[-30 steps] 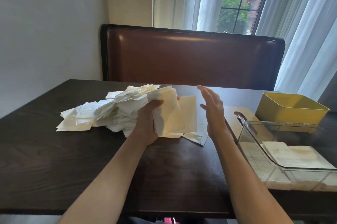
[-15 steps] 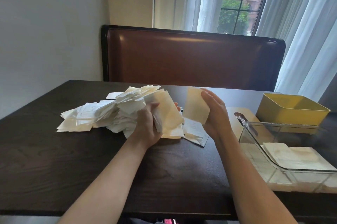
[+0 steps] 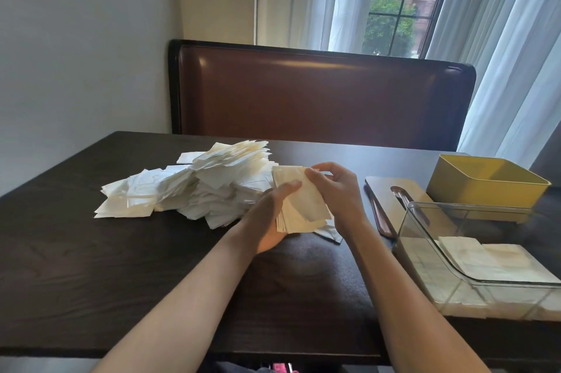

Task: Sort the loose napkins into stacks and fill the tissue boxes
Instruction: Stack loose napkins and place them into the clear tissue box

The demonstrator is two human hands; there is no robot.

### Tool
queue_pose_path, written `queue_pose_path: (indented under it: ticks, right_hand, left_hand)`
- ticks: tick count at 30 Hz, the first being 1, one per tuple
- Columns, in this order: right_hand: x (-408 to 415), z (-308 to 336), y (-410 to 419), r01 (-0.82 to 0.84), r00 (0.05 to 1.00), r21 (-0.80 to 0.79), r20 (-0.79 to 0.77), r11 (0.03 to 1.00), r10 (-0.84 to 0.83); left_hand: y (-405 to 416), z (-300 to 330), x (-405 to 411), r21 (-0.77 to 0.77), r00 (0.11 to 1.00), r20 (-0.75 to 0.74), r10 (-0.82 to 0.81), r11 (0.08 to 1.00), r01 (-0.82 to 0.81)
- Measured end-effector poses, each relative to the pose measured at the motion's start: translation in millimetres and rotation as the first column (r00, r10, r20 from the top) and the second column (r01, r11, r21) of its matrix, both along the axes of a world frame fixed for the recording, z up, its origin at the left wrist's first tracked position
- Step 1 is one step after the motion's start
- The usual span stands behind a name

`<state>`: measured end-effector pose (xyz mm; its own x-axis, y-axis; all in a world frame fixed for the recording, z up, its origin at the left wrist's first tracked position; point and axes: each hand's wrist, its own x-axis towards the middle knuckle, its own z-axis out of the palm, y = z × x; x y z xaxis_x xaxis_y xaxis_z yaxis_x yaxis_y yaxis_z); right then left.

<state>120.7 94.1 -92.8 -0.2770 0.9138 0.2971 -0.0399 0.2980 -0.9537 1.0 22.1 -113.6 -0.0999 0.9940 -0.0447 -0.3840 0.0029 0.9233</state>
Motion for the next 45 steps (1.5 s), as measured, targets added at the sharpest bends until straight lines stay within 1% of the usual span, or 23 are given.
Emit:
queue_pose_path:
  ticks: [3,4,6,7,8,9,10,11,12,17,20,23,24,26,28,29,30,31,32,35,39,43,45]
  right_hand:
    - [4.2,2.0,3.0,-0.025,0.994,-0.108,-0.11,0.994,0.013]
    - [7.3,3.7,3.8,-0.09,0.98,-0.147,-0.19,0.985,0.062]
    - [14.0,8.3,6.5,-0.307,0.892,-0.198,-0.401,0.931,0.209]
    - [15.9,9.9,6.5,-0.386,0.85,-0.199,-0.457,0.901,0.263]
    - [15.8,10.2,6.2,-0.394,0.854,-0.193,-0.44,0.899,0.279]
    - [14.5,10.4,3.9,-0.331,0.903,-0.166,-0.342,0.929,0.261]
    - [11.9,9.3,2.1,-0.226,0.961,-0.104,-0.186,0.969,0.204]
    - [8.8,7.9,0.1,-0.142,0.989,-0.025,-0.047,0.989,0.141]
    - [5.4,5.9,-0.9,-0.1,0.995,0.025,0.032,0.995,0.099]
    - [5.4,5.2,-2.5,-0.106,0.99,0.003,0.091,0.994,0.105]
    - [5.3,5.4,-0.9,-0.105,0.991,0.0,0.088,0.995,0.104]
    - [11.5,1.0,12.7,0.083,0.996,-0.045,0.027,0.995,-0.082]
    - [14.9,-3.1,19.7,0.175,0.982,-0.036,0.074,0.984,-0.172]
    - [19.5,-15.1,34.8,0.265,0.896,0.06,0.354,0.962,-0.269]
    - [18.3,-26.8,42.2,0.204,0.716,0.111,0.661,0.973,-0.226]
    - [16.4,-31.8,44.2,0.17,0.611,0.117,0.767,0.978,-0.198]
    - [14.6,-34.0,43.5,0.147,0.521,0.127,0.833,0.981,-0.186]
    - [13.4,-35.1,43.5,0.138,0.468,0.128,0.866,0.982,-0.179]
    - [12.9,-34.0,42.2,0.136,0.456,0.115,0.874,0.984,-0.165]
    - [11.7,-30.7,40.2,0.137,0.549,0.053,0.827,0.989,-0.12]
    - [12.3,-26.1,36.6,0.155,0.748,0.02,0.65,0.988,-0.131]
    - [13.4,-21.5,32.4,0.165,0.83,-0.006,0.541,0.986,-0.136]
    - [13.9,-21.1,32.2,0.202,0.846,0.035,0.497,0.979,-0.192]
  left_hand:
    - [-2.3,4.8,0.2,0.012,0.997,0.066,0.027,1.0,-0.028]
    - [-2.5,6.0,-0.8,0.019,0.994,0.098,0.047,0.999,-0.049]
    - [-4.4,8.7,-3.3,0.02,0.987,0.145,0.062,0.998,-0.065]
    - [-5.1,9.2,-3.7,0.016,0.987,0.148,0.056,0.998,-0.059]
    - [-4.8,8.3,-4.2,0.022,0.99,0.137,0.04,0.999,-0.043]
    - [-5.7,9.1,-3.0,0.025,0.993,0.12,0.018,0.999,-0.022]
    - [-4.9,7.3,-3.0,0.033,0.996,0.091,-0.006,0.999,0.003]
    - [-4.2,6.0,-2.7,0.037,0.998,0.066,-0.017,0.999,0.014]
    - [-2.4,3.9,-3.2,0.047,0.999,0.045,-0.021,0.999,0.019]
    - [-1.7,2.1,-1.7,0.003,0.999,0.022,-0.025,1.0,0.025]
    - [-1.5,-2.1,-4.3,0.007,0.999,-0.019,-0.045,0.999,0.046]
    - [-2.5,1.3,-4.8,0.011,1.0,-0.012,0.0,1.0,0.0]
    - [-1.5,2.8,-6.1,0.033,1.0,0.01,0.029,0.999,-0.029]
    - [-0.7,6.6,-10.0,0.086,0.993,0.092,0.074,0.993,-0.082]
    - [2.3,7.2,-14.7,0.11,0.981,0.17,0.095,0.987,-0.115]
    - [3.3,6.4,-16.5,0.104,0.977,0.185,0.106,0.986,-0.127]
    - [3.8,5.0,-17.4,0.092,0.978,0.175,0.112,0.987,-0.13]
    - [3.4,3.8,-16.8,0.079,0.982,0.154,0.108,0.989,-0.121]
    - [2.8,2.4,-15.9,0.066,0.987,0.122,0.107,0.991,-0.116]
    - [1.7,0.1,-13.6,0.04,0.987,0.077,0.14,0.989,-0.144]
    - [5.2,-2.3,-14.9,-0.004,0.975,0.08,0.205,0.979,-0.206]
    - [6.1,-3.8,-16.5,-0.017,0.974,0.074,0.215,0.977,-0.214]
    - [4.2,-3.1,-16.1,-0.002,0.981,0.072,0.179,0.984,-0.18]
